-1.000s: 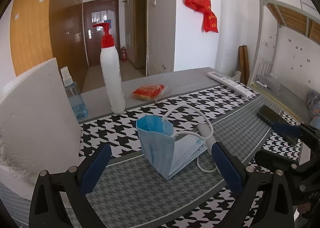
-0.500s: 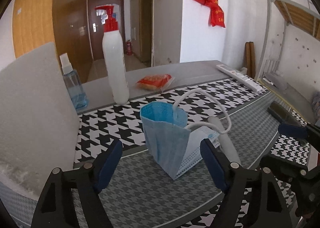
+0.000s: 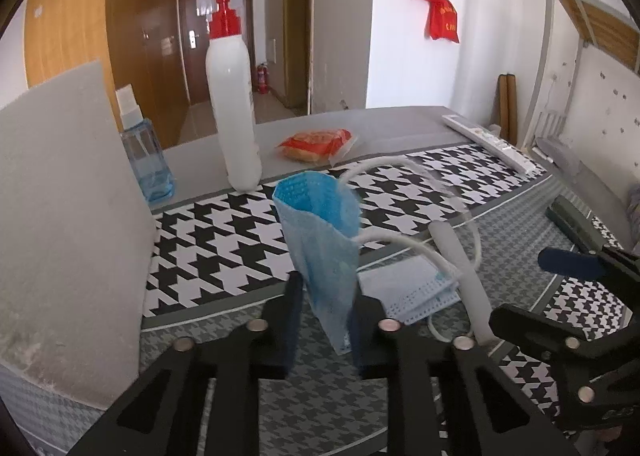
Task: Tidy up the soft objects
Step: 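Close the left gripper on the blue mask while the right gripper grasps the white tube, then lift and carry the mask and tube with both tools toward the foam box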
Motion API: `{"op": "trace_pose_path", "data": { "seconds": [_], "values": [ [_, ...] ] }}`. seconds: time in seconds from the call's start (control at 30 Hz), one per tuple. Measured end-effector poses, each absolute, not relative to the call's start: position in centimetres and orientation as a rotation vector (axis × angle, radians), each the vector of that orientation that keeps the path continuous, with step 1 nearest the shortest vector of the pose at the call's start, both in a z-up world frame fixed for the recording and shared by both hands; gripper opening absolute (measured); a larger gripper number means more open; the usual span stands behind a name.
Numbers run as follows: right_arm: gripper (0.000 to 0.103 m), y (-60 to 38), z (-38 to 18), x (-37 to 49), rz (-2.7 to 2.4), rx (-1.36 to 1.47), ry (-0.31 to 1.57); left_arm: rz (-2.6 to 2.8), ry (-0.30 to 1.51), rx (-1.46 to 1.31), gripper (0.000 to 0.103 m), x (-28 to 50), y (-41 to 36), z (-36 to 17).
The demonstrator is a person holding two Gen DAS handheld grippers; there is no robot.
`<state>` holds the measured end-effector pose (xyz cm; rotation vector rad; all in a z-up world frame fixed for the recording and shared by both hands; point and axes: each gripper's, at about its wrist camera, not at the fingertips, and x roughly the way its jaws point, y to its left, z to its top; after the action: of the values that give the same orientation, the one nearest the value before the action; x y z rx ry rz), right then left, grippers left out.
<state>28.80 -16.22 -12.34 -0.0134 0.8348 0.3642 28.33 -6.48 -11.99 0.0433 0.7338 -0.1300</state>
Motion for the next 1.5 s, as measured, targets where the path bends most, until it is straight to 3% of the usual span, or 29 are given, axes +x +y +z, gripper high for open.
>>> {"op": "trace_pose_path", "data": {
  "seconds": [0.23,0.37,0.77,0.87,1.23,1.4,1.5],
  "values": [
    [0.073,-15.5,-12.8,29.4,0.366,-0.03,0.861,-0.076,0.694,0.067,0.014,27.8,-5.7,-11.4],
    [0.06,-15.1,-13.2,29.9,0.367,-0.038,0.887,-0.063,0.68,0.077,0.013,27.5,-5.4,-11.1],
    [0.06,-14.6,-13.7,31.0,0.343,-0.051,0.91,-0.022,0.662,0.078,0.012,27.1,-4.6,-10.8],
    [0.052,-14.3,-14.1,31.6,0.331,-0.058,0.927,-0.026,0.656,0.077,0.012,27.0,-4.6,-10.8],
    [0.051,-12.7,-14.3,32.5,0.297,-0.122,0.937,-0.043,0.661,0.076,0.012,26.9,-4.8,-11.0],
    [0.031,-11.9,-14.4,33.3,0.278,-0.133,0.938,-0.049,0.66,0.069,0.012,26.8,-4.8,-11.0],
    [0.03,-11.4,-14.4,33.2,0.268,-0.16,0.937,-0.054,0.661,0.062,0.012,26.8,-4.8,-10.9]
  ]
}}
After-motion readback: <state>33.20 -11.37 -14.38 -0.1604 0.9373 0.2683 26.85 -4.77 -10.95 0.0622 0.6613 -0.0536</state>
